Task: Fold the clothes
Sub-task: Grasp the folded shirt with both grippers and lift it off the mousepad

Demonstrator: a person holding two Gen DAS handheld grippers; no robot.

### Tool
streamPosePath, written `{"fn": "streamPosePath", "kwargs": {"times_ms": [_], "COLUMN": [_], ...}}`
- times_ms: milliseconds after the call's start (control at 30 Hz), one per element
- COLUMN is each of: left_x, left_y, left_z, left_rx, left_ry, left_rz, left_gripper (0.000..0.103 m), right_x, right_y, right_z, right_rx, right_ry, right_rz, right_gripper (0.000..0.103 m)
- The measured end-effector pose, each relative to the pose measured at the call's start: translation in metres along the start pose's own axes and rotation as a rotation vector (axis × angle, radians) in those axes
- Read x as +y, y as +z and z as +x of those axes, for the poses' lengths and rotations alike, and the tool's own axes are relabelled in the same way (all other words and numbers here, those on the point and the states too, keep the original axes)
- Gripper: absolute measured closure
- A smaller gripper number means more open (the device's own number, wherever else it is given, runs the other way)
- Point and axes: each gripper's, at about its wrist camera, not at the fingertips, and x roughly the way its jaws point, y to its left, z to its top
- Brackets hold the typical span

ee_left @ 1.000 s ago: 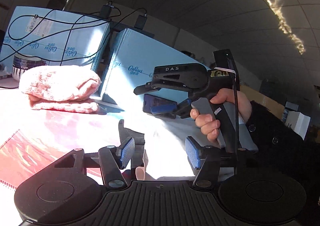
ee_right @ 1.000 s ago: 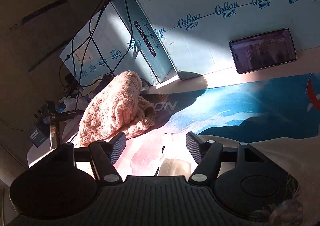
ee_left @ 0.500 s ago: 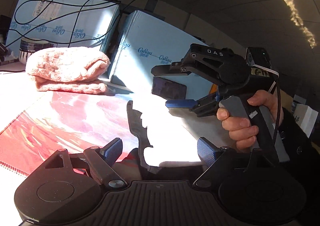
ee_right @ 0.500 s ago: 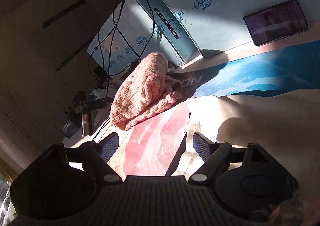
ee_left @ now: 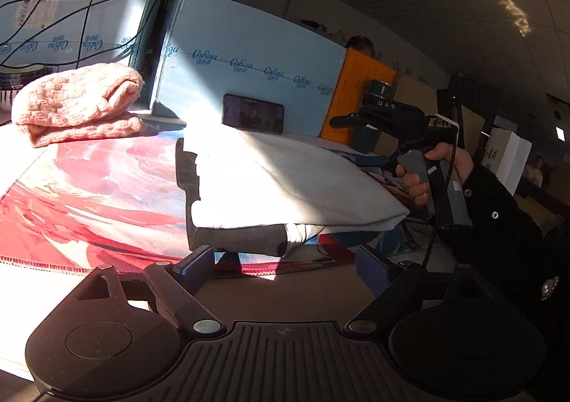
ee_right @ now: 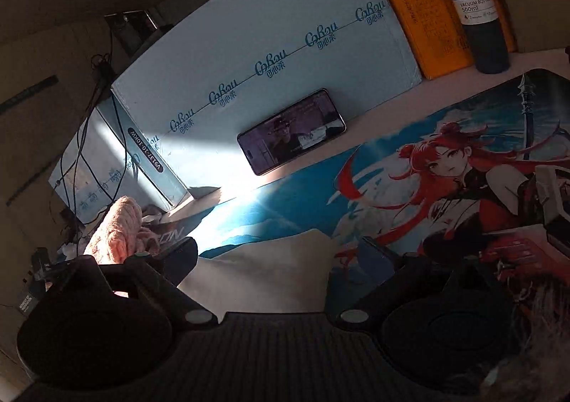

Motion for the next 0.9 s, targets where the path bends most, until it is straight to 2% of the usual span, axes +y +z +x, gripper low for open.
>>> {"fn": "streamPosePath", "kwargs": {"times_ms": [167, 333, 467, 600, 633, 667, 733, 767, 800, 833, 867, 900], "left_x": [-0.011, -0.006, 0.002, 0.009, 0.01, 0.011, 0.012, 0.012, 0.013, 0.015, 0.016, 0.017], "left_y": [0.002, 0.008, 0.018, 0.029, 0.032, 0.035, 0.041, 0.044, 0.046, 0.047, 0.049, 0.051], "left_z": [0.009, 0.02, 0.034, 0.057, 0.063, 0.069, 0.08, 0.085, 0.09, 0.095, 0.098, 0.1], "left_rx": [0.026, 0.029, 0.021, 0.011, 0.013, 0.014, 0.014, 0.017, 0.029, 0.042, 0.047, 0.049], "left_ry": [0.015, 0.023, 0.026, -0.002, -0.001, 0.0, 0.015, 0.034, 0.042, 0.047, 0.025, -0.002], "left_rz": [0.025, -0.034, -0.114, -0.195, -0.203, -0.21, -0.224, -0.219, -0.211, -0.202, -0.196, -0.191], "left_gripper": [0.014, 0.011, 0.01, 0.007, 0.007, 0.007, 0.009, 0.019, 0.047, 0.062, 0.076, 0.08], "right_x": [-0.008, 0.001, 0.006, 0.014, 0.017, 0.019, 0.023, 0.022, 0.023, 0.024, 0.025, 0.026], "right_y": [-0.006, -0.01, -0.009, -0.009, -0.01, -0.011, -0.013, -0.013, -0.013, -0.012, -0.011, -0.009], "right_z": [0.011, 0.021, 0.031, 0.034, 0.034, 0.033, 0.032, 0.029, 0.026, 0.022, 0.017, 0.011], "right_rx": [0.071, 0.115, 0.169, 0.177, 0.177, 0.175, 0.174, 0.169, 0.157, 0.143, 0.123, 0.101], "right_ry": [0.035, 0.081, 0.158, 0.133, 0.118, 0.092, 0.052, 0.055, 0.053, 0.049, 0.053, 0.058], "right_rz": [0.042, -0.007, -0.018, -0.045, -0.057, -0.077, -0.108, -0.115, -0.134, -0.156, -0.171, -0.184], "right_gripper": [0.006, 0.006, 0.006, 0.008, 0.017, 0.034, 0.053, 0.064, 0.07, 0.078, 0.083, 0.084]}}
